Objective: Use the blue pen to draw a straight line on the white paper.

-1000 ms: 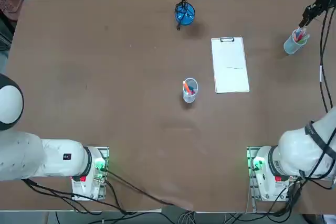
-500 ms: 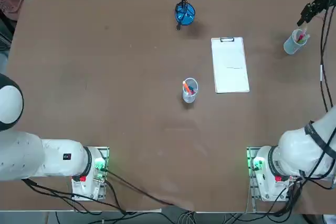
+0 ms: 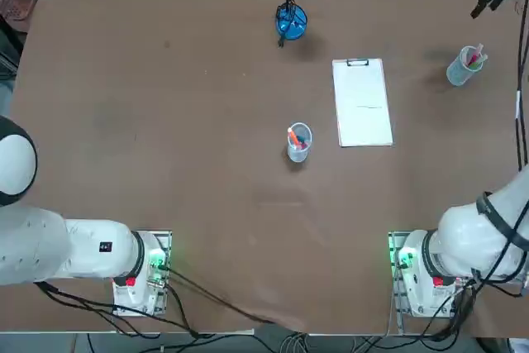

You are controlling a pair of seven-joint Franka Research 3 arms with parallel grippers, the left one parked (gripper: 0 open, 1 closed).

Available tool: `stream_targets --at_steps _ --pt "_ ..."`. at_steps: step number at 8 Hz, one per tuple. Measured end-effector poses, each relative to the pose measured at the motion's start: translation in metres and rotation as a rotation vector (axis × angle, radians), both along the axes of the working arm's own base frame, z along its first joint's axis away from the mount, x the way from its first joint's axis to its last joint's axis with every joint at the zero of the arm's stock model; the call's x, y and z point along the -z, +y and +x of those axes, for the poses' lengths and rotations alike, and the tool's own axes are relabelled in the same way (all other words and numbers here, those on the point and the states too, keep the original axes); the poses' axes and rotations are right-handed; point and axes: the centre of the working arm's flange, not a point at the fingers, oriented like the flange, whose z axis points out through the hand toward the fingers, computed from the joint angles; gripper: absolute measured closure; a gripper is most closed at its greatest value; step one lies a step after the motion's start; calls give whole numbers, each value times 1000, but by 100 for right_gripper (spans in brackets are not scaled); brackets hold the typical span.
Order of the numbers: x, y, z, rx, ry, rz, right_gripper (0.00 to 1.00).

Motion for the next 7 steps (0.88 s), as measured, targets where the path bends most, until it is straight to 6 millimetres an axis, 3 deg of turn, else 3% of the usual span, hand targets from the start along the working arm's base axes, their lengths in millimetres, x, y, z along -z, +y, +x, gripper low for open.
stream_targets --at_steps 3,5,7 --pt "-81 67 5 58 -33 -3 0" --pt "-134 118 -11 75 -45 1 0" --pt "-170 143 -31 134 -49 5 0"
